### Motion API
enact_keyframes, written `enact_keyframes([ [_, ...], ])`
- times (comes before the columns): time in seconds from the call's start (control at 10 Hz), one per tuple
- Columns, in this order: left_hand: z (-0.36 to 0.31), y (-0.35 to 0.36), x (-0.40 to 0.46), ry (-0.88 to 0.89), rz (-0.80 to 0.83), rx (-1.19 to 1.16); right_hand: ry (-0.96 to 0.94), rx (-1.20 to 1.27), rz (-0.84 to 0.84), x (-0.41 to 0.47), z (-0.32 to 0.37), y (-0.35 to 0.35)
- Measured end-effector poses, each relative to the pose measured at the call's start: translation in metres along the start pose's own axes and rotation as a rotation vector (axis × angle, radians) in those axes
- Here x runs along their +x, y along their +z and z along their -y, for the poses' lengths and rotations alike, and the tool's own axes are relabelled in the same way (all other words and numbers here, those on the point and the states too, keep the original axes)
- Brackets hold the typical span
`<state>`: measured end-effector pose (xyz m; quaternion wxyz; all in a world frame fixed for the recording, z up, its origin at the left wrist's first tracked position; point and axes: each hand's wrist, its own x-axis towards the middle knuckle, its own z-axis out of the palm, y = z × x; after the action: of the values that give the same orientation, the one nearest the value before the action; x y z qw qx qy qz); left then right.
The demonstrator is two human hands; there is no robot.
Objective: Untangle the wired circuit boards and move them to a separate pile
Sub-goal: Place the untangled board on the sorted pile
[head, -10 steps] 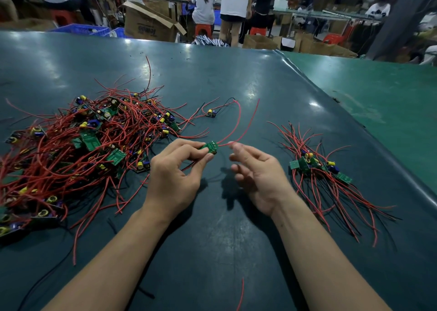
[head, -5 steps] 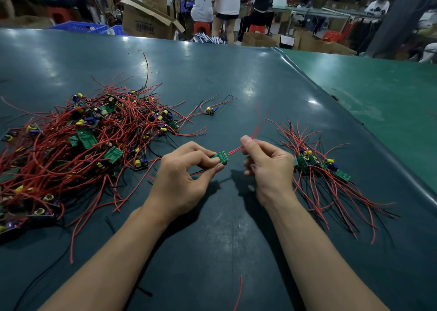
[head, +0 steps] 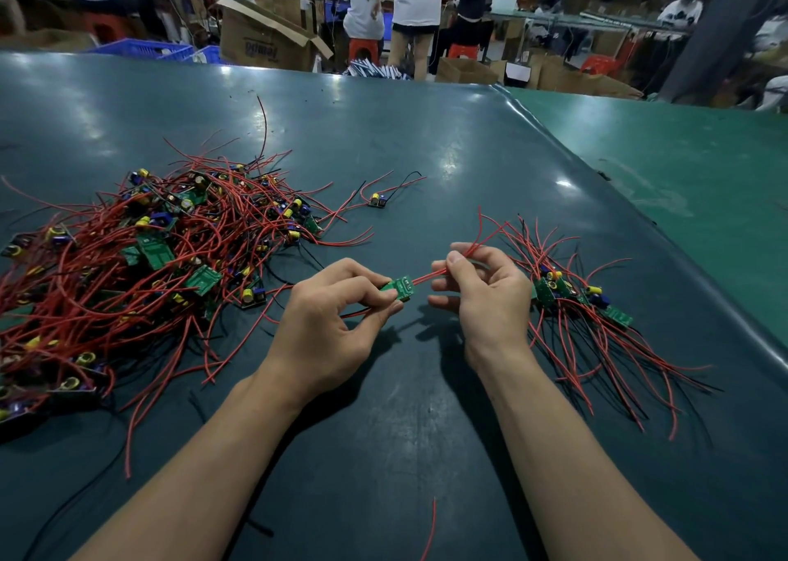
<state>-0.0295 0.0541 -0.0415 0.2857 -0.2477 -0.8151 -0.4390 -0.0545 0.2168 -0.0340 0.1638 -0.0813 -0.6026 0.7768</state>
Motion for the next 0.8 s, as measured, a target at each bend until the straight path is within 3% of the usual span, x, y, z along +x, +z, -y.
enact_keyframes([
  [0.3,-0.001,0.004,0.0,0.01,-0.001,-0.023,0.326,0.405,0.028,0.007,0.007,-0.007],
  [0.4,0.0,0.001,-0.001,0.006,0.0,-0.012,0.308,0.351,0.008,0.007,0.008,-0.007],
  [0.5,0.001,-0.001,-0.001,0.003,-0.001,0.013,0.334,0.41,-0.077,0.011,0.013,-0.011],
  [0.7,0.0,0.0,-0.001,-0.001,0.003,0.012,0.398,0.587,-0.066,0.014,0.019,-0.02],
  [0.8,0.002,-0.002,-0.001,-0.004,-0.014,0.015,0.317,0.565,-0.072,0.016,0.02,-0.018],
])
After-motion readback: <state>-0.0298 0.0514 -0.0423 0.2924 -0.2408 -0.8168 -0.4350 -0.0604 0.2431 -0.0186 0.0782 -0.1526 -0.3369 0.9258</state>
